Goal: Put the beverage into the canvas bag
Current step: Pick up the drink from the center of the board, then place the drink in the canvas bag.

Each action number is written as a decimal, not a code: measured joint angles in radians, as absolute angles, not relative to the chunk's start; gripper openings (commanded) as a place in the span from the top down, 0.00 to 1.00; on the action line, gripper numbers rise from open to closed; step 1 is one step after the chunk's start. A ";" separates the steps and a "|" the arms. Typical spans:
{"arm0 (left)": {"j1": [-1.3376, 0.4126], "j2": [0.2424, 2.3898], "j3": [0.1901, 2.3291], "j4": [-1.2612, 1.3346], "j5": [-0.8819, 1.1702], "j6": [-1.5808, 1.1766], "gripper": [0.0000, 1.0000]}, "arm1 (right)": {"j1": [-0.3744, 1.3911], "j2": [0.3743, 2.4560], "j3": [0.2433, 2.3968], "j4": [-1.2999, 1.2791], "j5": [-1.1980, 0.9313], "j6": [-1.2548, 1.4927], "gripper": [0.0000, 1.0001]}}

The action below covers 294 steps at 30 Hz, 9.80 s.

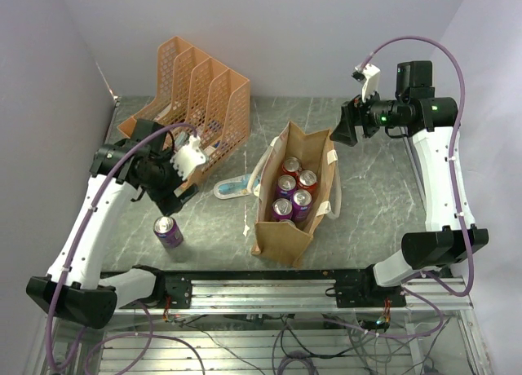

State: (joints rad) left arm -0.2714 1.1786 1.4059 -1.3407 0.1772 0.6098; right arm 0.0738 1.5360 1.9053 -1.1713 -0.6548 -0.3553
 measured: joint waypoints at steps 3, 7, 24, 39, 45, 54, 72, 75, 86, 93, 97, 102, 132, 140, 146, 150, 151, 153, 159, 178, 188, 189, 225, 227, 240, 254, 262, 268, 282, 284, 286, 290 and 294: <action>-0.271 1.159 1.345 -1.400 0.177 0.652 0.02 | 0.074 1.536 1.903 -1.171 -0.659 -0.355 0.17; -0.270 1.158 1.233 -1.429 0.158 0.705 0.02 | 0.074 1.536 1.903 -1.170 -0.663 -0.355 0.17; -0.202 1.248 1.067 -1.314 0.108 0.801 0.02 | 0.061 1.494 1.843 -1.163 -0.662 -0.356 0.17; -0.198 1.275 0.928 -1.182 0.101 0.772 0.41 | 0.046 1.489 1.821 -1.159 -0.659 -0.357 0.17; -0.197 1.268 1.005 -1.215 0.122 0.773 0.63 | 0.037 1.481 1.808 -1.153 -0.658 -0.357 0.17; -0.197 1.311 1.565 -1.356 0.292 0.772 0.93 | 0.029 1.472 1.805 -1.152 -0.659 -0.357 0.17; -0.595 1.504 2.109 -1.290 0.558 0.545 0.93 | -0.002 1.442 1.755 -1.154 -0.665 -0.375 0.20; -0.651 1.561 2.135 -1.260 0.566 0.542 0.93 | -0.014 1.442 1.755 -1.154 -0.665 -0.379 0.20; -0.803 1.718 2.134 -1.298 0.561 0.628 0.93 | -0.036 1.443 1.756 -1.155 -0.669 -0.383 0.23; -0.899 1.782 2.135 -1.336 0.538 0.662 0.93 | -0.036 1.444 1.756 -1.157 -0.712 -0.383 0.24; -0.957 1.860 2.161 -1.348 0.515 0.675 0.93 | -0.036 1.439 1.756 -1.158 -0.727 -0.383 0.24; -0.997 1.938 2.163 -1.343 0.484 0.677 0.93 | -0.036 1.390 1.749 -1.159 -0.734 -0.385 0.24; -1.079 2.080 2.104 -1.248 0.330 0.669 0.93 | -0.057 1.208 1.617 -1.175 -0.707 -0.389 0.24; -1.099 2.097 2.091 -1.227 0.291 0.646 0.90 | -0.058 1.208 1.609 -1.175 -0.706 -0.384 0.24; -1.105 2.127 2.082 -1.217 0.281 0.630 0.87 | -0.064 1.209 1.608 -1.175 -0.706 -0.383 0.24; -1.108 2.127 2.070 -1.203 0.280 0.627 0.83 | -0.071 1.206 1.593 -1.174 -0.708 -0.381 0.24; -1.108 2.127 2.066 -1.199 0.280 0.627 0.82 | -0.072 1.206 1.588 -1.175 -0.709 -0.380 0.24; -1.109 2.127 2.060 -1.195 0.280 0.628 0.78 | -0.072 1.207 1.577 -1.176 -0.712 -0.378 0.24; -1.109 2.127 2.050 -1.190 0.281 0.629 0.69 | -0.072 1.207 1.573 -1.176 -0.718 -0.378 0.24; -1.113 2.127 2.080 -1.238 0.234 0.636 0.93 | -0.072 1.209 1.573 -1.176 -0.717 -0.378 0.24; -1.116 2.127 2.101 -1.287 0.203 0.636 0.93 | -0.072 1.222 1.573 -1.176 -0.714 -0.379 0.24; -1.116 2.127 2.101 -1.287 0.203 0.636 0.93 | -0.072 1.225 1.573 -1.176 -0.714 -0.379 0.24; -1.116 2.160 2.120 -1.276 0.255 0.630 0.15 | -0.072 1.245 1.573 -1.176 -0.710 -0.379 0.24; -1.116 2.158 2.120 -1.270 0.259 0.623 0.11 | -0.072 1.245 1.573 -1.176 -0.710 -0.379 0.24; -1.116 2.102 2.120 -1.240 0.266 0.601 0.02 | -0.072 1.245 1.573 -1.176 -0.707 -0.379 0.24; -1.116 2.052 2.148 -1.204 0.245 0.602 0.04 | -0.072 1.248 1.576 -1.176 -0.708 -0.379 0.24; -1.112 1.968 2.154 -1.143 0.200 0.596 0.04 | -0.072 1.291 1.630 -1.174 -0.710 -0.374 0.23; -1.058 1.913 2.163 -1.103 0.186 0.570 0.00 | -0.073 1.337 1.710 -1.160 -0.683 -0.335 0.17; -0.735 1.642 2.113 -0.962 0.082 0.397 0.01 | -0.119 1.430 1.859 -1.053 -0.190 -0.196 0.00; -0.664 1.600 2.076 -0.939 0.054 0.355 0.01 | -0.120 1.436 1.864 -1.045 -0.126 -0.182 0.00; -0.587 1.564 2.036 -0.918 0.021 0.315 0.01 | -0.120 1.439 1.866 -1.034 -0.068 -0.163 0.00; -0.461 1.502 1.953 -0.889 -0.039 0.252 0.01 | -0.121 1.439 1.881 -1.016 0.016 -0.127 0.00; -0.379 1.399 1.813 -0.826 -0.113 0.203 0.01 | -0.121 1.439 1.949 -1.013 0.051 -0.104 0.00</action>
State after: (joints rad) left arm -0.3790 1.3991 1.8130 -0.8265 -0.1127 0.2031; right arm -0.1215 1.4395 1.9491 -1.0134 0.0513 -0.1036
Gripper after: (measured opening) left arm 0.993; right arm 0.999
